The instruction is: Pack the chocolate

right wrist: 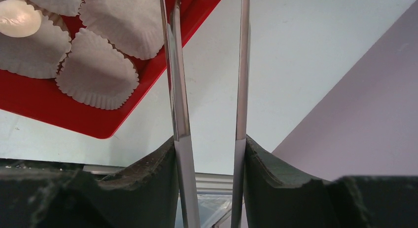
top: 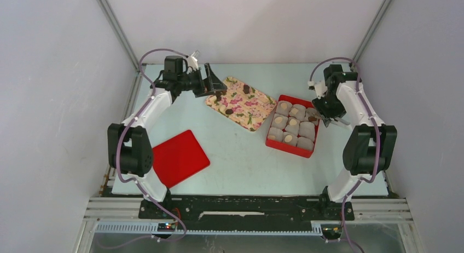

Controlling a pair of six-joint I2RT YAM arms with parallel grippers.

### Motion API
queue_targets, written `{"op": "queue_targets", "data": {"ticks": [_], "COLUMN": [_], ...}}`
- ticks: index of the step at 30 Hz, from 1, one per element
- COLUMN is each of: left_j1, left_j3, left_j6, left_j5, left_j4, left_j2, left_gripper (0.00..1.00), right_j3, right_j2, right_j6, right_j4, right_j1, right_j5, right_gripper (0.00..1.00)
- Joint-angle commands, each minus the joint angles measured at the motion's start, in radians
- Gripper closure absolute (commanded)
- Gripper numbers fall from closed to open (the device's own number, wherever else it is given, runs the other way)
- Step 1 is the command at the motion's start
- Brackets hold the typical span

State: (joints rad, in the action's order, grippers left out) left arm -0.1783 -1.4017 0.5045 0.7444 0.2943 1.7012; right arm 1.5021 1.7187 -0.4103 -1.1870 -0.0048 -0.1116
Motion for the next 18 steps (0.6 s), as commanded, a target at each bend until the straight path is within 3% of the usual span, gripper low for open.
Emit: {"op": "queue_targets", "data": {"ticks": [1,8,11,15,18], "left_j1": [0.009,0.01,0.012,0.034,0.085], "left_j3": [-0.075,-0.081,-0.012,0.137,0.135], "left_j6": [-0.105,-0.489,-0.621,-0.598,-0.546], "left_j5": [-0.027,-0.364,-0.513,-0.616,-0.566], "left_j4": [0.052,0.234,0.22,0.088,0.155], "left_j2": [-0.068,-0.184,-0.29,-0.466,-0.486], "left_gripper": [0.0,0.0,0.0,0.0,0.0], "right_j3": [0.044,0.074,0.09,0.163,0.247], "right_j2": [-0.066,-0.179,-0.186,-0.111,-0.002], "right_j6": [0.01,-0.02,-0.016,0.004,0.015], "right_j4": [0.006,0.066,0.121,0.165,0.164], "right_j1": [0.002,0.104,0.154,0.232,0.299], "right_j5": [0.012,0.259,0.335,0.384,0.403], "right_gripper": [0.54,0.55,0.55,0.55,0.56]}}
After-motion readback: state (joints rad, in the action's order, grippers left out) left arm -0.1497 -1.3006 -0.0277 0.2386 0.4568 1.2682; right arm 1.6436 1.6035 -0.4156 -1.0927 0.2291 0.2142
